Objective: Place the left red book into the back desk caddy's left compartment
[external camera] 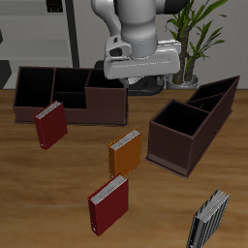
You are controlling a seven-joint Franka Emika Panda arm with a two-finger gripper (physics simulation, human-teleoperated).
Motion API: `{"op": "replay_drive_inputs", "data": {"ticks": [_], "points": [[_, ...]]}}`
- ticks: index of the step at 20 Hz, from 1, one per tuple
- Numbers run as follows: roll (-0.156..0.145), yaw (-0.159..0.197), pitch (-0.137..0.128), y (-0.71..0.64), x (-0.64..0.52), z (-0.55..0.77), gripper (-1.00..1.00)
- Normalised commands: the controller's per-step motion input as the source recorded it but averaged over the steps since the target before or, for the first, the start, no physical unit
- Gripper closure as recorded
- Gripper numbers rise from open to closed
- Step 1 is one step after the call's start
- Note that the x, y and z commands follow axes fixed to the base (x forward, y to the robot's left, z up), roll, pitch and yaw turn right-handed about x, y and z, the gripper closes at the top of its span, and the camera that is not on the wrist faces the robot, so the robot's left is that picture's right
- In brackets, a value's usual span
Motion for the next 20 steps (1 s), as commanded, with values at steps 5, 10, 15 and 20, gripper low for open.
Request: {"op": "replay_drive_inputs", "data": {"ticks": [5,10,15,20], "points": [[-0.092,-0.013,0.022,-0.23,0.49,0.00,-1.00],[-0.032,-0.007,-0.005,-0.16,0.35,0.05,-1.00],[-0.016,-0.009,-0.010,-0.17,0.41,-0.03,-1.00],[-0.014,-0.025,-0.019,-0.18,0.36,0.02,-1.00]]}}
